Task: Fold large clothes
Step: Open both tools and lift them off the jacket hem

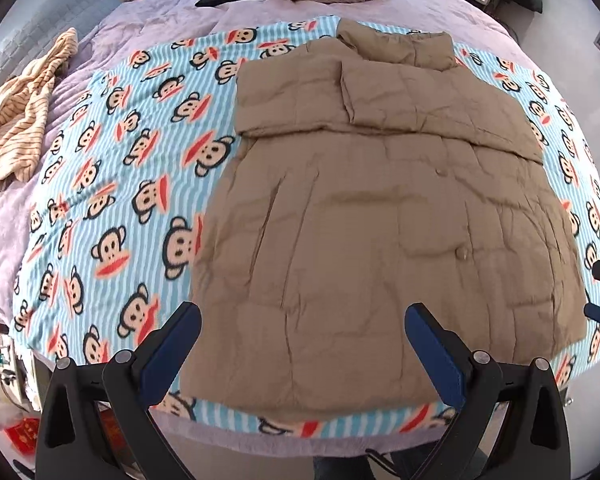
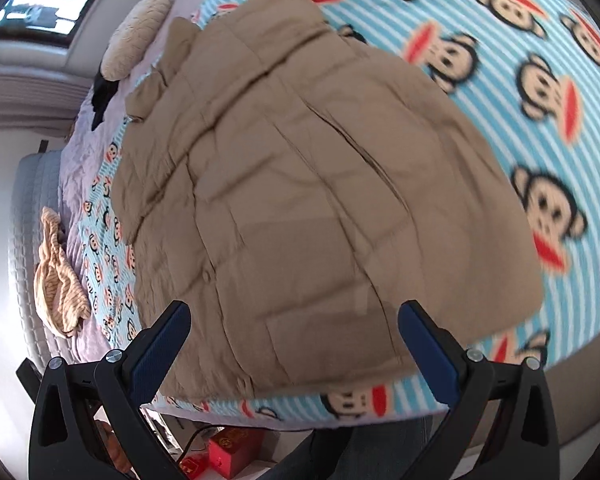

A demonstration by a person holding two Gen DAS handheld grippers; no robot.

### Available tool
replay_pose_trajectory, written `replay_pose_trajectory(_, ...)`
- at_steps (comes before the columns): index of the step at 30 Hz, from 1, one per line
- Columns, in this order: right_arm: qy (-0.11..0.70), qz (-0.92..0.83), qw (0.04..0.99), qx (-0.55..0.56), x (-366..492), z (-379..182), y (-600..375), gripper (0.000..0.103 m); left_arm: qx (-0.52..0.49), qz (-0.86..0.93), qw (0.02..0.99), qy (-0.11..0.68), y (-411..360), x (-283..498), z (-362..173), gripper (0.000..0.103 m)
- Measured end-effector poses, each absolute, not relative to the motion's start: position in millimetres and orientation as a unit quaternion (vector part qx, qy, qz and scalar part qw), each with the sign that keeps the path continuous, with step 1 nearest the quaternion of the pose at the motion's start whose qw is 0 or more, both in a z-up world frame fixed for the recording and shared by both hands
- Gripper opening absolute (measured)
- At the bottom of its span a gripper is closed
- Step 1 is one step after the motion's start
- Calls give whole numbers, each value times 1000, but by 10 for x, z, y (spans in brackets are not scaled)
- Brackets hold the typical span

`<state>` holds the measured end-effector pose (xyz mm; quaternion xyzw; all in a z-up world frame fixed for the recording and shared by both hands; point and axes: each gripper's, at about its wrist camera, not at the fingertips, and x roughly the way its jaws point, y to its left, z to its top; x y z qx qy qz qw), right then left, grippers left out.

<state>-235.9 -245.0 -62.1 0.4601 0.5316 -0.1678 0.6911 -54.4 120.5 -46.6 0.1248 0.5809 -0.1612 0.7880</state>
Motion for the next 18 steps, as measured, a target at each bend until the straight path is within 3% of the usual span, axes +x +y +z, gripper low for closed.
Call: replay_pose_trajectory(18,544,-183,656,490,-2561,-704,-2312,103,115,-156,766,614,1602,-732,-758,102)
